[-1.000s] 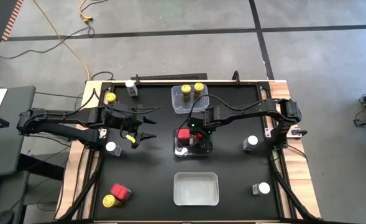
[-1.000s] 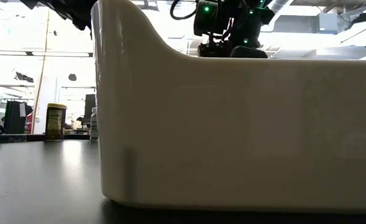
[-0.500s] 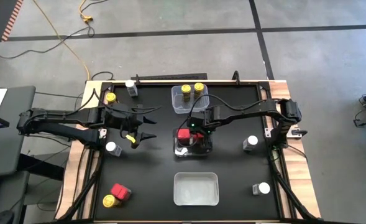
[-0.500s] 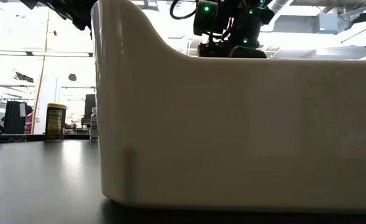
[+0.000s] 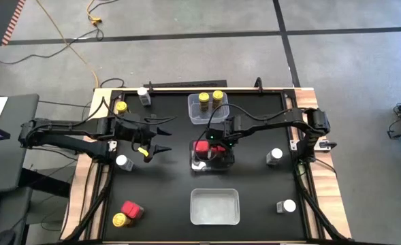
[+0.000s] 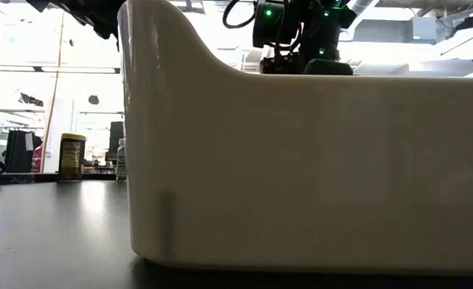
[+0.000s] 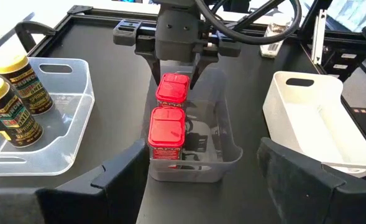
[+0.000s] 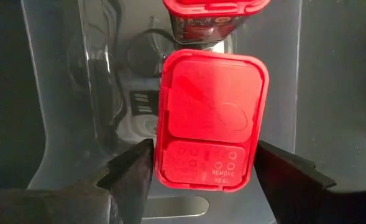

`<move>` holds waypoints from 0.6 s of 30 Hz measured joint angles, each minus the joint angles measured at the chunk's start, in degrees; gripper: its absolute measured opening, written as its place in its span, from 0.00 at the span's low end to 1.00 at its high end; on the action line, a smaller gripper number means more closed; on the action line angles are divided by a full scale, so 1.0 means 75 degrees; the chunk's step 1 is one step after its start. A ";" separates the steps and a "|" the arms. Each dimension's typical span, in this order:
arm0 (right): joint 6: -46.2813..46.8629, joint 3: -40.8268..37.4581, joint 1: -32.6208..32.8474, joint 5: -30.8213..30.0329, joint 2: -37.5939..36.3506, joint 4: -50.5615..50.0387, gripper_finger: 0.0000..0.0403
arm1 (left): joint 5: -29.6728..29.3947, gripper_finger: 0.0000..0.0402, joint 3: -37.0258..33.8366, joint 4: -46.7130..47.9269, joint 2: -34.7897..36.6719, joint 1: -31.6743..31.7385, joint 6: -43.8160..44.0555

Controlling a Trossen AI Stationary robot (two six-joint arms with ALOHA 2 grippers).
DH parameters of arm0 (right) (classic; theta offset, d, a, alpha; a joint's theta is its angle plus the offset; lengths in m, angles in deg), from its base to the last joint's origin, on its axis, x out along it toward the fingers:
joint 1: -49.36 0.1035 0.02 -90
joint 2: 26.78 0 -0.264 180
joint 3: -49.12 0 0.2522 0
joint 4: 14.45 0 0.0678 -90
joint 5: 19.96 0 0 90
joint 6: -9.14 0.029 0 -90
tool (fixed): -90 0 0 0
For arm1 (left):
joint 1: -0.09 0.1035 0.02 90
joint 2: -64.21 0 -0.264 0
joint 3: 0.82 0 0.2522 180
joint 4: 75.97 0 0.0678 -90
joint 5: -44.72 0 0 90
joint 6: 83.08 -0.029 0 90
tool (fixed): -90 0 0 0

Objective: Sort spices by type
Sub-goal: Put the right red seasoning can into the black bin

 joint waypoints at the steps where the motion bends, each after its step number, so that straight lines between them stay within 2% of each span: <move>1: -0.0003 0.0000 0.0000 0.0000 0.0000 0.0000 0.74 | 0.0000 0.71 0.0002 -0.0002 0.0000 0.0000 0.0006; 11: 0.0000 0.0000 0.0000 0.0000 -0.0046 -0.0157 0.74 | 0.0000 0.71 0.0002 0.0000 0.0000 0.0002 0.0199; 18: 0.0001 0.0012 0.0000 0.0003 -0.0445 -0.0148 0.74 | 0.0000 0.71 0.0002 0.0006 0.0000 0.0002 0.0201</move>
